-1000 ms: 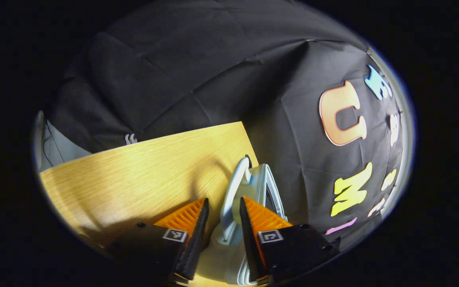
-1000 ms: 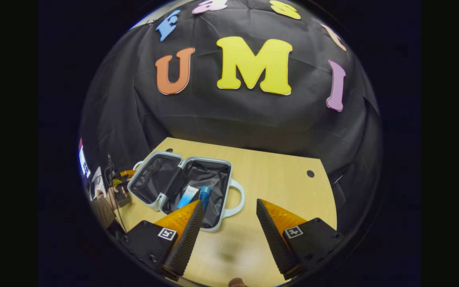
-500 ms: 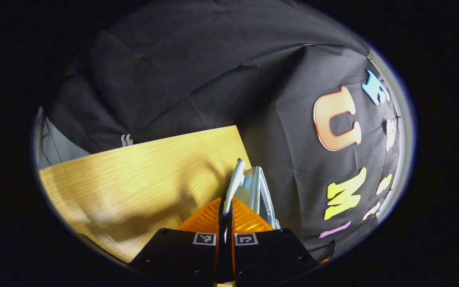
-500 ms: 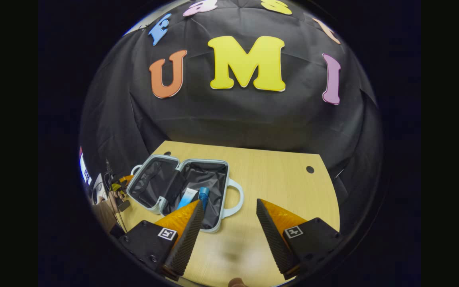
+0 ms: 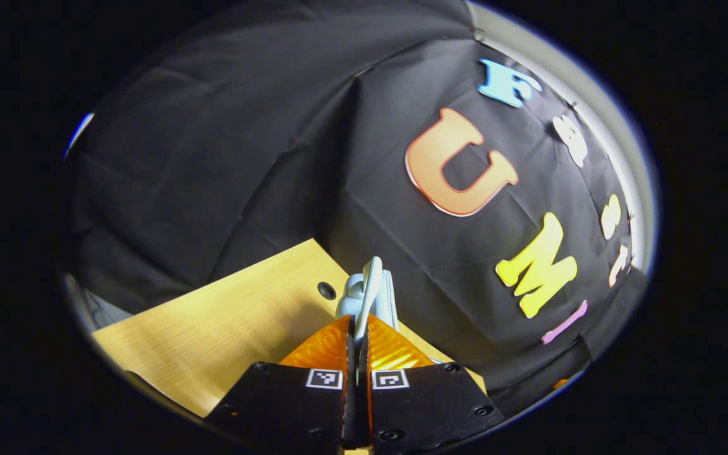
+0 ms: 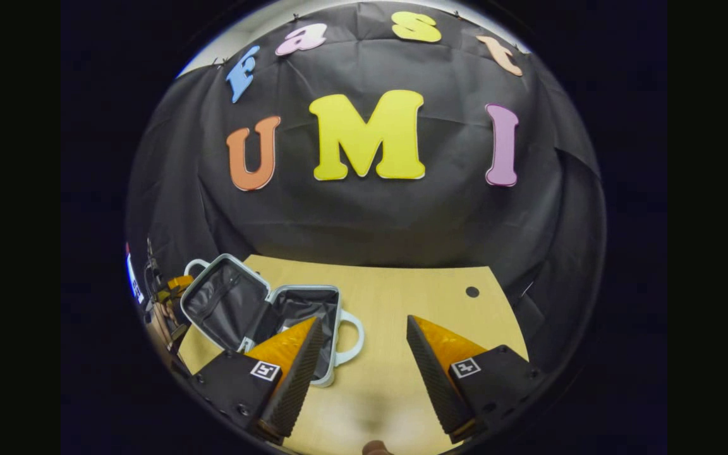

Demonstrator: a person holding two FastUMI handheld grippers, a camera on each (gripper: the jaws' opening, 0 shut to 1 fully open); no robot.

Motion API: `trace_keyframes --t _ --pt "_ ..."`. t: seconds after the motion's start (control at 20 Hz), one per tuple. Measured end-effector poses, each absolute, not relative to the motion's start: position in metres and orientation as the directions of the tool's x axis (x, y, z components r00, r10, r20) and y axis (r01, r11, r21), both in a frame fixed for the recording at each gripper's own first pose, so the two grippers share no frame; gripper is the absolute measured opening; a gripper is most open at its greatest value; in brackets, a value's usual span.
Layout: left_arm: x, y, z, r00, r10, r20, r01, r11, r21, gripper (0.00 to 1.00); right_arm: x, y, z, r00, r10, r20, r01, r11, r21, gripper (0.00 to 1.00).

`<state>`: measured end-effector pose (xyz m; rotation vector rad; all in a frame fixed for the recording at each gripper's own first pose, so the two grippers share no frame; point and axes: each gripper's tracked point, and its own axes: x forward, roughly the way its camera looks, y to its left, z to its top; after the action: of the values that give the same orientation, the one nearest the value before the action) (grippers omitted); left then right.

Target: First open the suitcase, pack the skin care products into it, and then close the suitcase.

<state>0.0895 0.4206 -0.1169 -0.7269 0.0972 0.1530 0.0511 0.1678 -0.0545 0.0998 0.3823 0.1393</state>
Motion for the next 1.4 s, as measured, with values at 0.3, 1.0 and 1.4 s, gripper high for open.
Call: trace_keyframes --t 0.3,1.0,1.4 --pt "0.090 0.356 -0.065 0.983 0.140 -0.116 -0.178 0.872 -0.456 0.03 0.045 0.129 -0.041 0.940 0.146 -0.308 -0.109 0.985 0.136 0.79" --pt "0.114 0.172 -0.032 0.987 0.150 -0.052 -0.150 0.989 0.007 0.03 0.026 0.042 -0.033 0.966 0.088 -0.241 -0.062 0.992 0.114 0.80" --pt "0.160 0.048 -0.085 0.988 0.073 -0.134 -0.057 0.991 0.123 0.03 0.029 0.007 -0.057 0.956 0.083 -0.280 -0.056 0.993 0.103 0.80"
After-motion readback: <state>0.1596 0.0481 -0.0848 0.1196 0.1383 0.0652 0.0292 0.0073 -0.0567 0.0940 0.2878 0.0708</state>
